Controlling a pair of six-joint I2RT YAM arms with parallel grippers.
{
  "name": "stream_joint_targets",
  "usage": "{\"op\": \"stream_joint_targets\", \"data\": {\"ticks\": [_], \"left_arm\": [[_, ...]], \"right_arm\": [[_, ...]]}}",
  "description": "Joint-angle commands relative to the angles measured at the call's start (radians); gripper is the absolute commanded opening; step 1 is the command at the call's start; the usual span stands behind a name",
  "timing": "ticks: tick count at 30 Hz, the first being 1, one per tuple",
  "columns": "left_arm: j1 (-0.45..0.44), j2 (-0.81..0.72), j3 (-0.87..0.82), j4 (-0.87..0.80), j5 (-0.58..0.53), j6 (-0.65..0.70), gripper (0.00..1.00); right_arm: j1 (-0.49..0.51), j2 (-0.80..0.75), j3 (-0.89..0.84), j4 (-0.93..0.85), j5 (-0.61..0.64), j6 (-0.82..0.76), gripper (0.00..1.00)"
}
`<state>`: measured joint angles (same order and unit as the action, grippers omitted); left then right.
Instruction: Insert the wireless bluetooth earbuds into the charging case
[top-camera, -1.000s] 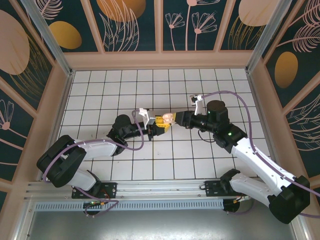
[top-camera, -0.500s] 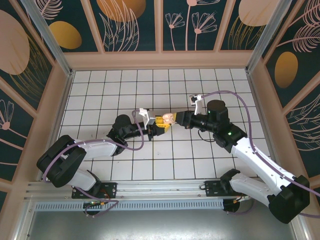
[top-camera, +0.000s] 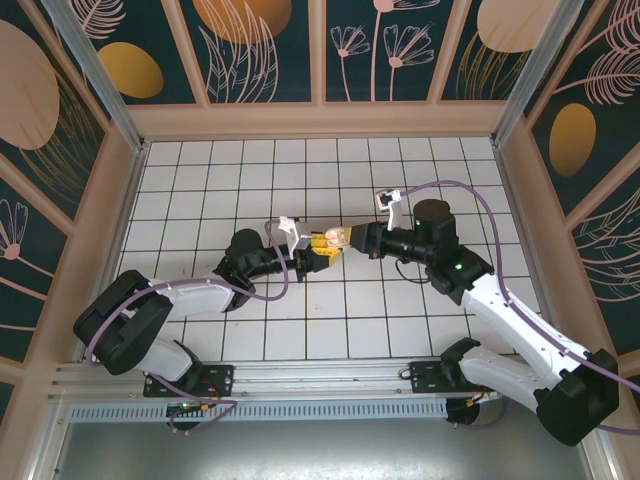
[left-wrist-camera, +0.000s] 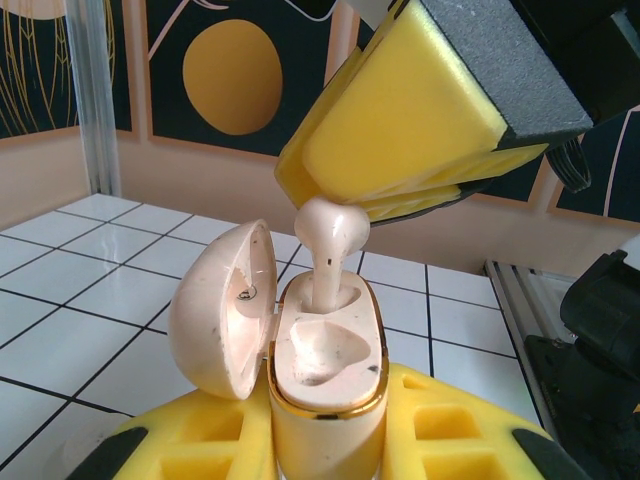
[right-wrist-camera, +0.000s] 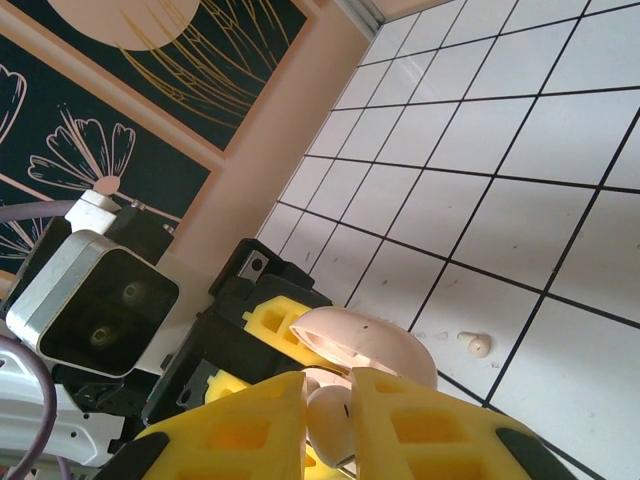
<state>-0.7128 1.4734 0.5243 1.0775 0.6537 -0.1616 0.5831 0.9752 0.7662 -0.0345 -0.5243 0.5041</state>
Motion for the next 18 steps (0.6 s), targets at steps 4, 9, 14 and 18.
{"op": "stream_joint_targets", "data": {"ticks": [4,9,14,18], "left_arm": [[0.001,-0.019,0.035,0.040,0.021,-0.008,0.21],[0.001,-0.022,0.033,0.047,0.029,-0.007,0.21],[0.001,-0.025,0.033,0.052,0.034,-0.007,0.21],[0.000,-0.028,0.033,0.055,0.039,-0.007,0.21]], "right_arm": [[0.000,0.006,0.021,-0.018,-0.001,-0.022,0.19],[0.000,0.008,0.016,-0.021,0.003,-0.028,0.19],[0.001,0.006,0.008,-0.024,-0.002,-0.033,0.19],[0.001,0.003,-0.002,-0.012,-0.006,-0.033,0.19]]}}
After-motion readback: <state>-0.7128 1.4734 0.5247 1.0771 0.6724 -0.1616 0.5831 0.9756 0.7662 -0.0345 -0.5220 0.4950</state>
